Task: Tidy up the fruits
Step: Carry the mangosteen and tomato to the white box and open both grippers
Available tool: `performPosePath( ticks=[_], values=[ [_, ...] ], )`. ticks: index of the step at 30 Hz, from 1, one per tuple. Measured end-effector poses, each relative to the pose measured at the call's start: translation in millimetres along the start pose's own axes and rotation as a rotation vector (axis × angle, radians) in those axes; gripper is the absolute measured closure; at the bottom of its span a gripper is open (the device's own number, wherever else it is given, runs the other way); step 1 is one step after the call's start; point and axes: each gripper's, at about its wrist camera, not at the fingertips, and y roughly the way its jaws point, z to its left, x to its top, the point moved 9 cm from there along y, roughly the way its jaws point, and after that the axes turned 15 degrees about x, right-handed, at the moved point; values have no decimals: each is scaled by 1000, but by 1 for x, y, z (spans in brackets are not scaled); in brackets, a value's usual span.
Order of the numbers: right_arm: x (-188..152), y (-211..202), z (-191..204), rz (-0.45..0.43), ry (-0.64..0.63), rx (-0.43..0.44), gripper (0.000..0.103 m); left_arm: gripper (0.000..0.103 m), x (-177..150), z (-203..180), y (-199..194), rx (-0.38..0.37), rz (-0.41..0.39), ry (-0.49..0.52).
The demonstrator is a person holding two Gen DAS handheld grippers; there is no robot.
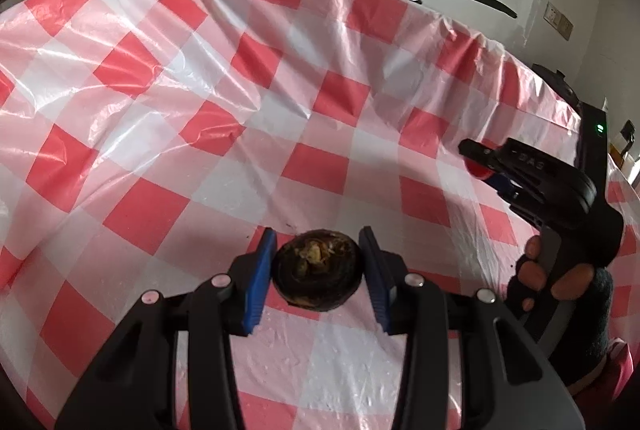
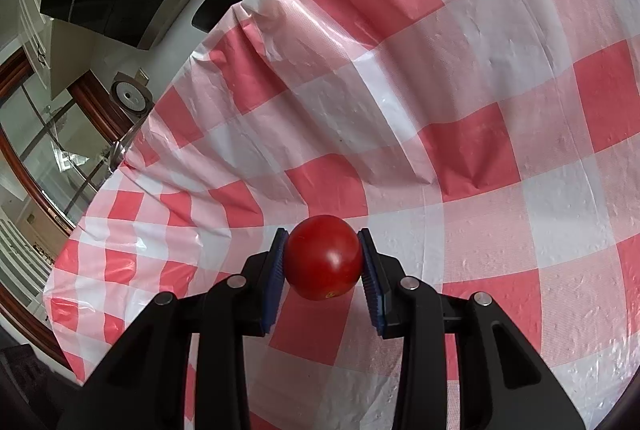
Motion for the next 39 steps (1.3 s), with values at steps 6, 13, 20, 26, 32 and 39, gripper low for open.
performPosePath(
  ticks=[6, 13, 20, 26, 32, 39],
  values=[
    [3, -6, -5, -34, 22, -6, 67, 60, -2, 12, 11, -3, 56, -61],
    [-27, -39, -5, -23, 123, -53, 67, 60, -6, 38, -14, 35, -15, -115],
    [-97, -85, 30, 58, 130, -14, 67, 60, -53, 80, -68, 5, 1, -176],
    [-149, -115, 69, 88, 102, 30, 67, 60, -89, 102, -92, 19, 12, -145],
    [-185, -131, 105, 120, 21, 53, 67, 60, -98, 116, -104, 8, 1, -160],
    [-225, -136, 145, 209, -102, 75, 67, 60, -109, 136, -119, -6, -9, -184]
  ],
)
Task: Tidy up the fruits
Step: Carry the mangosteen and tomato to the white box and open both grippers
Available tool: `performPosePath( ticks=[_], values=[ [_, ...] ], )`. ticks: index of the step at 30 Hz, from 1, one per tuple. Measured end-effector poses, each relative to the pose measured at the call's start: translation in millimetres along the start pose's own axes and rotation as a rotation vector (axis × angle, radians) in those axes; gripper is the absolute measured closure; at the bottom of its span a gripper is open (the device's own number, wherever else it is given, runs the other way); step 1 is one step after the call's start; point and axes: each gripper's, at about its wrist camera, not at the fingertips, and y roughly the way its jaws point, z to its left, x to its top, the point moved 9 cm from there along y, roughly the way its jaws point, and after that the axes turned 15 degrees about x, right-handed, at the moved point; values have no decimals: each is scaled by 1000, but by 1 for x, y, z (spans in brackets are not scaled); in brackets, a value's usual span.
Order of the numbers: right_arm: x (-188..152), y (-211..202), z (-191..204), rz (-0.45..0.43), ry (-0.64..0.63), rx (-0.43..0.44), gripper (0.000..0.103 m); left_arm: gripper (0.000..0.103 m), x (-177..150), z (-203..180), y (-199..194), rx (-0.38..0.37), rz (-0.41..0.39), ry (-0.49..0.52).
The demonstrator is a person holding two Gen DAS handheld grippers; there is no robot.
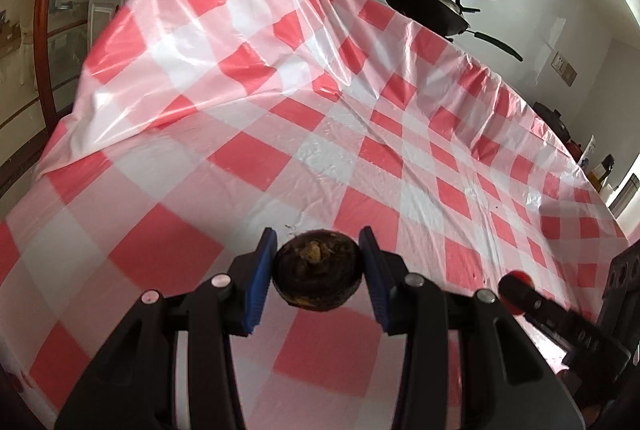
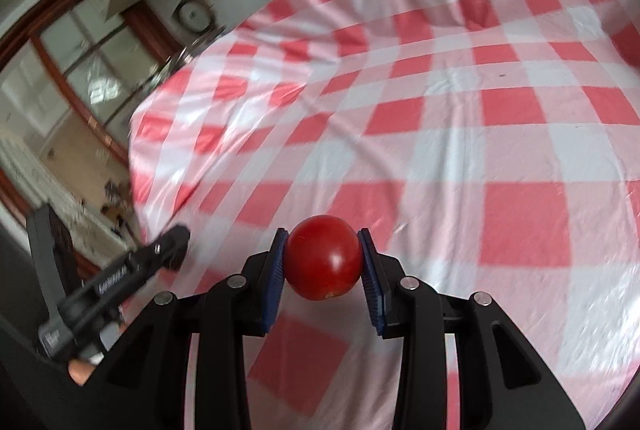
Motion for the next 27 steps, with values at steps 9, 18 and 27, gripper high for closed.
performPosePath(
  ticks=[9, 18, 27],
  values=[
    [-47, 24, 70, 145, -168, 99, 67, 60, -21, 75, -43, -3, -55, -34],
    [-124, 67, 184, 362, -441, 275, 67, 60, -44, 219, -107, 139, -158, -155],
    [-250, 113, 270, 660, -809, 398, 67, 60, -104, 320, -80, 334, -6, -174]
  ],
)
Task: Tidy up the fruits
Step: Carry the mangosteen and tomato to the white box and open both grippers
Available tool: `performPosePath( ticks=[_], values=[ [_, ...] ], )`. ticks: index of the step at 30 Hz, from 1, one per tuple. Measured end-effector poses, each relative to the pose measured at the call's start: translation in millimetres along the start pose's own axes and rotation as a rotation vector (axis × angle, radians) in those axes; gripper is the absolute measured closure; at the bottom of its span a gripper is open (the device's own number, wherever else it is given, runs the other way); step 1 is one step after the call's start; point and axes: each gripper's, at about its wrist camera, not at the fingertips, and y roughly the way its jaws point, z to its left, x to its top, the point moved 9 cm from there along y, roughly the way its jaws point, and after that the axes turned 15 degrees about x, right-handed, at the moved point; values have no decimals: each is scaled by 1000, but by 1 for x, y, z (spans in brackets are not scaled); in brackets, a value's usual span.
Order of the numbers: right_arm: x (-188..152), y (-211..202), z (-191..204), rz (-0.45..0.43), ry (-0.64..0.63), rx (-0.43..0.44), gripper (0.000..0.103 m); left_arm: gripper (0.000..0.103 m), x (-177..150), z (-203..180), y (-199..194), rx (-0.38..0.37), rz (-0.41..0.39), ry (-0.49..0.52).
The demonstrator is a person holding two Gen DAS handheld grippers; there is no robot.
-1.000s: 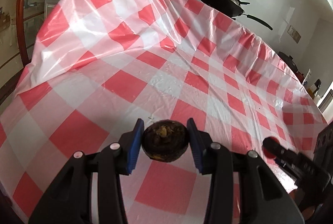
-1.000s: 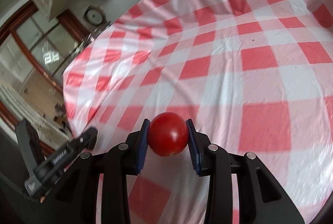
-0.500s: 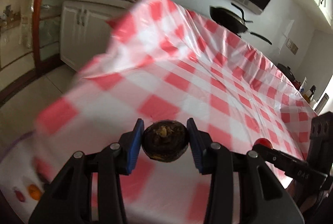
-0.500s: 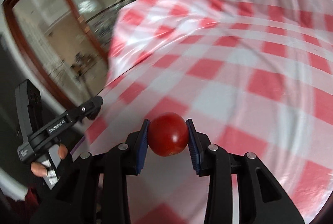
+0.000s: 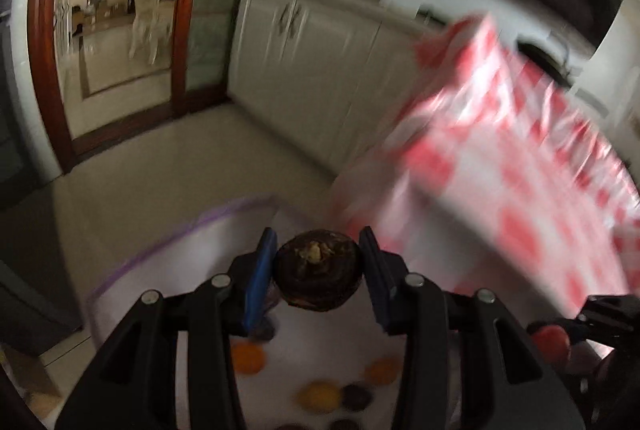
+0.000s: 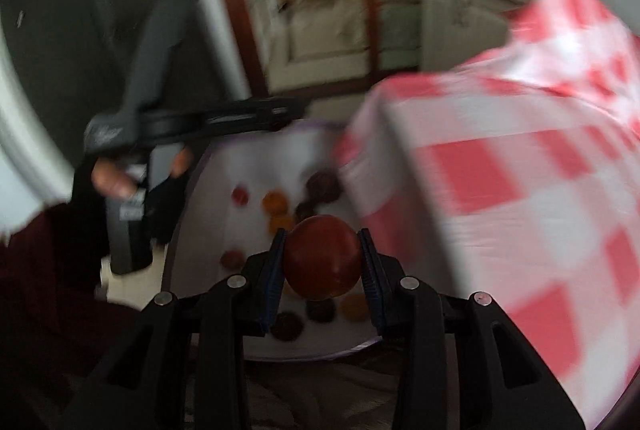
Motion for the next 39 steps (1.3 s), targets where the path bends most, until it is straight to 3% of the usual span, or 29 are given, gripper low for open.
performPosePath(
  ticks=[5, 10, 15, 23, 32, 34, 38, 39],
  values=[
    [-28, 80, -4, 230, -60, -33, 67, 60, -39, 5, 36, 132, 91, 135],
    [-39, 117, -24, 339, -13, -61, 67, 60, -63, 17, 56, 213, 145, 169],
    [-39, 134, -38, 393, 14, -88, 67, 60, -70, 26, 63, 249, 204, 124],
    [-25, 161, -54, 426, -35, -172, 67, 60, -91, 35, 72, 234, 322, 27],
    [-28, 173, -52, 457, -75, -176, 66, 59, -96, 42, 77, 273, 343, -30],
    [-26, 169, -51, 444, -66, -171, 59, 59, -94, 40, 73, 248, 339, -74],
    [-15, 149, -37, 378, -54, -138, 25, 57, -83, 42, 61, 259, 309, -86],
    [-12, 144, -34, 366, -55, -127, 23, 55, -77, 45, 56, 273, 290, -86]
  ],
)
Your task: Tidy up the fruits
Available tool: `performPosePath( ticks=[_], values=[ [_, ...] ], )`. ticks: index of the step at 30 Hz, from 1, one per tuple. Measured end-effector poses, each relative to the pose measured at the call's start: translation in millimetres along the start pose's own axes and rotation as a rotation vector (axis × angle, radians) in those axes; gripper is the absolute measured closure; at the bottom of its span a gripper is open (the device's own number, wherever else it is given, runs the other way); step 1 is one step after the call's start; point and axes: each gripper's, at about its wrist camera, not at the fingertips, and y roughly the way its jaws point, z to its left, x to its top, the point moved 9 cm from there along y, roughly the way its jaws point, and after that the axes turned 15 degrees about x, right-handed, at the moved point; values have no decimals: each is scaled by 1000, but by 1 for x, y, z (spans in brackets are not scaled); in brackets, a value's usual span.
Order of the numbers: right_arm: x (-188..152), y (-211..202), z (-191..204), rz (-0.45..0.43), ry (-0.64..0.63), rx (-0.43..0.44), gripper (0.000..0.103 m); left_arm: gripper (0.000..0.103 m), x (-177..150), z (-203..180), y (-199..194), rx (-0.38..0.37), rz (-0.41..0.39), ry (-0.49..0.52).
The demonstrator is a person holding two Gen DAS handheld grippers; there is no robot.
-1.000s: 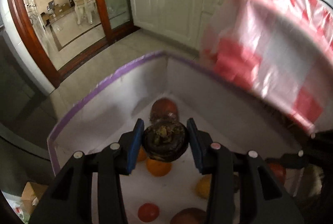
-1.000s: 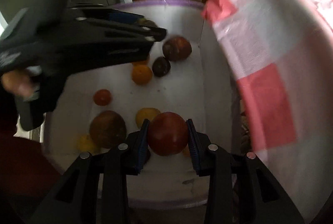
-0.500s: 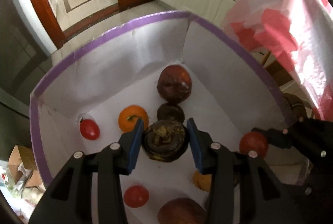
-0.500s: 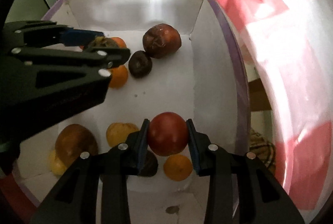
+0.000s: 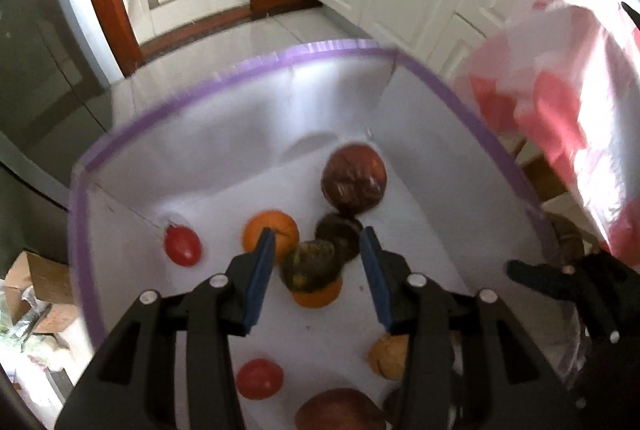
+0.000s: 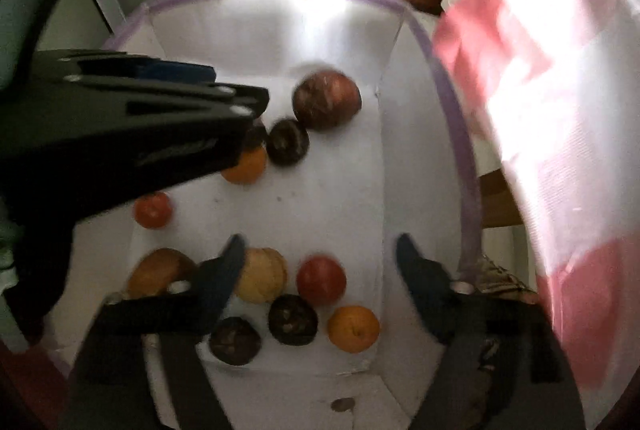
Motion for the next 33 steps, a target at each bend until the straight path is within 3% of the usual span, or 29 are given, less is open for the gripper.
performPosePath(
  ticks=[6, 8, 11, 13, 15, 18, 22, 24, 33],
  values=[
    [0, -40, 22, -31, -30, 45, 17, 20, 38, 33, -54, 129, -187, -49],
    [6, -64, 34, -87, -42, 65, 16, 2, 50, 40, -79, 157, -253, -70],
    [2, -115, 46, -194, 4, 128, 16, 1, 61, 54, -115, 258, -339, -85],
    [5, -142, 47, -279, 63, 172, 16, 1, 60, 53, -129, 285, -364, -73],
    [0, -156, 40, -322, 110, 165, 16, 1, 53, 50, -126, 278, -328, -65],
    [-8, -158, 31, -318, 127, 106, 16, 1, 33, 44, -104, 282, -199, -84],
    [-21, -124, 23, -218, 117, 1, 16, 1, -6, 25, -67, 271, -7, -60],
    [-27, -110, 20, -164, 129, -7, 16, 1, -25, 15, -51, 279, 71, -22],
    [-36, -72, 19, -15, 137, -12, 16, 1, -57, 34, -26, 294, 190, -56]
  ],
)
